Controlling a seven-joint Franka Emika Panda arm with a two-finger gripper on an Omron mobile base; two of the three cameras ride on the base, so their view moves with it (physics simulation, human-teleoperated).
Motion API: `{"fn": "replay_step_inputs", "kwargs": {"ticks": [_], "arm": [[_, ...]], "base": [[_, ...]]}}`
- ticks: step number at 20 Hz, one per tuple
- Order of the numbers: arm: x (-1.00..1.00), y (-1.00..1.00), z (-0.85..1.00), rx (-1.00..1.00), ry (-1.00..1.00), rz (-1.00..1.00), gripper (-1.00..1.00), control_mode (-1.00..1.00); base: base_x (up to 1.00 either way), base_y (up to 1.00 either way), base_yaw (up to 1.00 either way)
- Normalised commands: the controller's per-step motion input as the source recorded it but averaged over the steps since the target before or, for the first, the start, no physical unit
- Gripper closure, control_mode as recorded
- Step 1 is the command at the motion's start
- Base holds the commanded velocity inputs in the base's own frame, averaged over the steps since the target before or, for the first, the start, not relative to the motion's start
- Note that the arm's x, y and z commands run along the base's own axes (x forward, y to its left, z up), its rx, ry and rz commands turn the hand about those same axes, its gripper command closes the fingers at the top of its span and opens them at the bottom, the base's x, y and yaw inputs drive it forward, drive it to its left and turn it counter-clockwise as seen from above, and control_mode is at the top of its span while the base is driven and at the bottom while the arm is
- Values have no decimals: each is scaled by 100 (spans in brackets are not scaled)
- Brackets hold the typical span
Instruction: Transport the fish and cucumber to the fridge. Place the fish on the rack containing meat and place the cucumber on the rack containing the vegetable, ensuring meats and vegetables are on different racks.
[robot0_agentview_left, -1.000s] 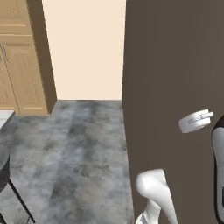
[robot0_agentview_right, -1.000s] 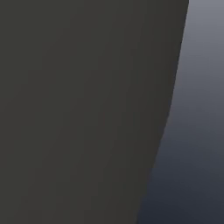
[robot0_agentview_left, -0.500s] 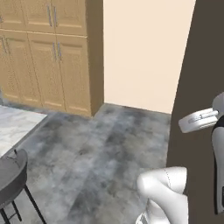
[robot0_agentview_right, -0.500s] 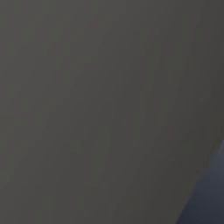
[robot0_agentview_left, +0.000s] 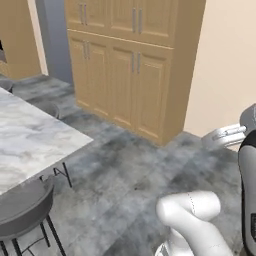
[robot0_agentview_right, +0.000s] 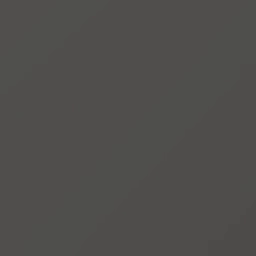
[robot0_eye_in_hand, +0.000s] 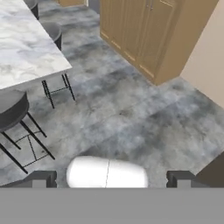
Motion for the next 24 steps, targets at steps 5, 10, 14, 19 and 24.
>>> {"fn": "replay_step_inputs", "kwargs": {"ticks": [5,10,14,19,24], "arm": [[0,0,0,0,0,0,-100,100],[0,0,0,0,0,0,-100,100],[0,0,0,0,0,0,-100,100],[0,0,0,0,0,0,-100,100],[0,0,0,0,0,0,-100,100]], "base": [[99,-100,40],[96,-100,38],[100,-100,40],[100,-100,40],[100,-71,40]]}}
